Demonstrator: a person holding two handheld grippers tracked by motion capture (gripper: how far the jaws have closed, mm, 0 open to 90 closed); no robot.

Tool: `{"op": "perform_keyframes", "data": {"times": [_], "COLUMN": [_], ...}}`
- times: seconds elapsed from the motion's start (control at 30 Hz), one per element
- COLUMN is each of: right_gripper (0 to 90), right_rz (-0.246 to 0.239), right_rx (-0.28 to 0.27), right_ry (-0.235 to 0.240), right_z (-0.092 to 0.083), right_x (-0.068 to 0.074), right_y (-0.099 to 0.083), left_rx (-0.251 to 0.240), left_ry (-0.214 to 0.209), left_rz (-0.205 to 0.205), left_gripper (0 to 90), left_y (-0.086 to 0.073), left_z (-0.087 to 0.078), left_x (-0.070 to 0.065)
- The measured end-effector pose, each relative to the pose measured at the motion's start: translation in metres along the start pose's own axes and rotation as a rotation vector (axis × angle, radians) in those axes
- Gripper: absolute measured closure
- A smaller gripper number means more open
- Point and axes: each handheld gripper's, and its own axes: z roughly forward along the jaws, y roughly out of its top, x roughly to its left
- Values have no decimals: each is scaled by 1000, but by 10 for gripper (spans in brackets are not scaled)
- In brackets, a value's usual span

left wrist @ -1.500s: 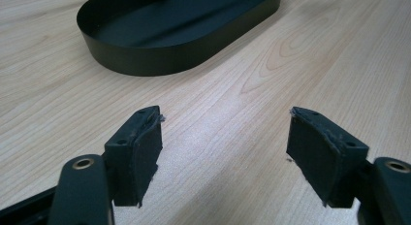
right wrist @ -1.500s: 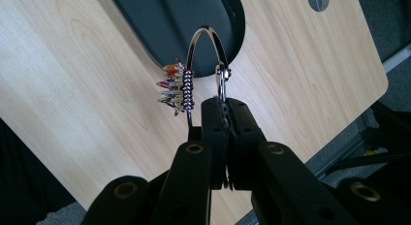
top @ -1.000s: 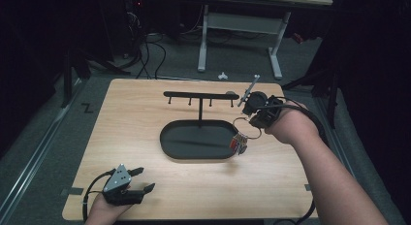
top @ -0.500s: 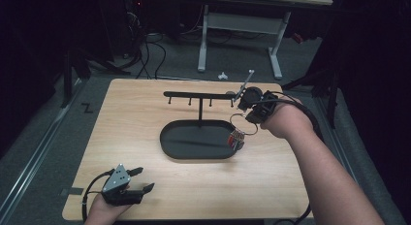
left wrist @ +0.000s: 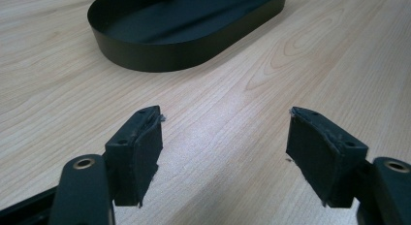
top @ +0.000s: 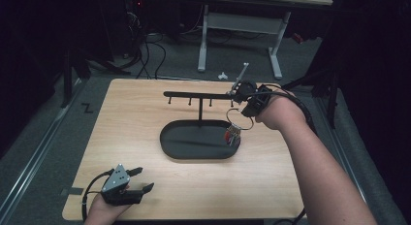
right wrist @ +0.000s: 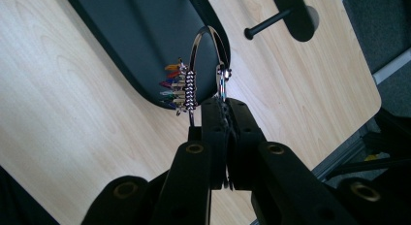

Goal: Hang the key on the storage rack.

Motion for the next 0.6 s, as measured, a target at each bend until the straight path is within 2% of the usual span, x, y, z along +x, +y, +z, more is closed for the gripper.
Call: {"op": "perform_keyframes", "data": {"times": [0.4, 0.6], "right_gripper": [879, 878], "right_rz": [33, 25], "right_rx": [2, 0], "right_ry": [6, 4], "right_z": [11, 11], "right_x": [-14, -22], "right_y": [12, 21], "left_rx": [5, 12], "left_ry": [1, -4], "left_rz": [-1, 1], "left_gripper": [291, 291], "left_y": [-1, -1], "left_z": [0, 2], "left_x": [1, 1]}}
